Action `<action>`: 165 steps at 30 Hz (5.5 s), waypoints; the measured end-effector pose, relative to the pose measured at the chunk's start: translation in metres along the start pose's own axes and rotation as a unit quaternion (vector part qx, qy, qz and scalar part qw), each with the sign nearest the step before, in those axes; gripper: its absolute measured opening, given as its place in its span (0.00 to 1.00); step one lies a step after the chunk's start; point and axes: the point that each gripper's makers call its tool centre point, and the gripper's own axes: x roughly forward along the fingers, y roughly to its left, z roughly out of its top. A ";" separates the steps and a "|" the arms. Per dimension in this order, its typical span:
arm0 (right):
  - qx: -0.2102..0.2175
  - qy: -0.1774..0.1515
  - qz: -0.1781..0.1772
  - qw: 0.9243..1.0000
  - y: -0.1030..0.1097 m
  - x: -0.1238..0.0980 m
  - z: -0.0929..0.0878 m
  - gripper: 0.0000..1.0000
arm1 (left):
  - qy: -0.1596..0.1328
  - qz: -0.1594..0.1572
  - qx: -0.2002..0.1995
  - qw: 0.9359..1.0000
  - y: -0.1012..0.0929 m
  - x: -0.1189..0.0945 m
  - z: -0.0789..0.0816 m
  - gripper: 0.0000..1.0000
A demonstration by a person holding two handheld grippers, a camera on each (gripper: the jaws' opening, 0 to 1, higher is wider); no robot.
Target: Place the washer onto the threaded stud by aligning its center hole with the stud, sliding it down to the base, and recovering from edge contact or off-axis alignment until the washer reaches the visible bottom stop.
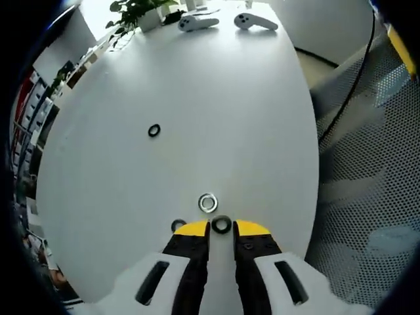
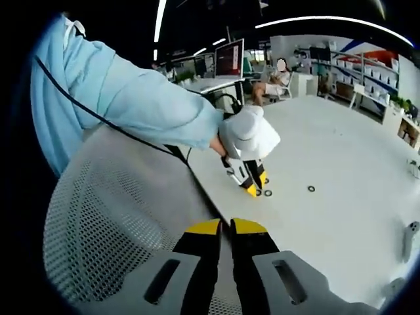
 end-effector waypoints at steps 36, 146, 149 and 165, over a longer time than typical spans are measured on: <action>0.007 -0.003 0.002 1.000 0.000 0.000 0.001 0.08 | 0.024 -0.010 -0.005 1.000 0.007 -0.007 -0.014 0.09; 0.010 -0.003 0.015 1.000 0.004 0.001 0.001 0.08 | 0.070 0.015 -0.011 0.997 0.042 -0.023 -0.022 0.09; 0.011 -0.001 0.016 1.000 0.004 0.001 0.000 0.08 | 0.072 0.015 -0.009 0.997 0.042 -0.022 -0.023 0.09; 0.012 -0.001 0.017 1.000 0.004 0.001 0.000 0.08 | 0.081 0.009 -0.012 0.997 0.037 -0.013 -0.028 0.09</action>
